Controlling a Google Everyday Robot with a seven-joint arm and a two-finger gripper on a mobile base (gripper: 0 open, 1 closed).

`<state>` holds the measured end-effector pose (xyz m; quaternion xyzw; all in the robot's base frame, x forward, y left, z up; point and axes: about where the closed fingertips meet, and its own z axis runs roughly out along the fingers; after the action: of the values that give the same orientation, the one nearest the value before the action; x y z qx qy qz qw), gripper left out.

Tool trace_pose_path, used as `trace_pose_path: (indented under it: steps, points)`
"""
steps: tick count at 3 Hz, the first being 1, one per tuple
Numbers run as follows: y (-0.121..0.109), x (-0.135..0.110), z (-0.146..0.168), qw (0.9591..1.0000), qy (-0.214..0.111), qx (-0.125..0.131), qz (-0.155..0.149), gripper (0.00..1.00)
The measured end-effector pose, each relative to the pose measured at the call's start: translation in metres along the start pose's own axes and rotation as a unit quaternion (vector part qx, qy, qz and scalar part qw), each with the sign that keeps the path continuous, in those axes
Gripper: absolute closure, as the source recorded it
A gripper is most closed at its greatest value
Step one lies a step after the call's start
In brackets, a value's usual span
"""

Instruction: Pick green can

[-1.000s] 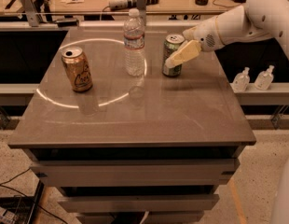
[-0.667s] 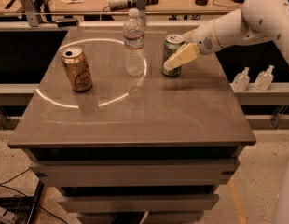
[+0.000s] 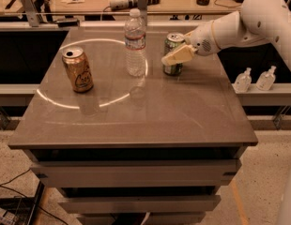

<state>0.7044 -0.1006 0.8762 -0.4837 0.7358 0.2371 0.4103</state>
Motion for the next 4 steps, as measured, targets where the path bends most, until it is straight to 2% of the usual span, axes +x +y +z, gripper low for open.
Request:
trace_pose_path:
  steps: [2,3,4]
  points:
    - [-0.003,-0.010,-0.016,0.9998,-0.004,0.016,-0.012,0.87]
    - [-0.009,-0.023,-0.036,0.9998,-0.001,0.014,-0.017,1.00]
    - [-0.018,-0.037,-0.059,0.9991,-0.041,0.010,-0.003,1.00]
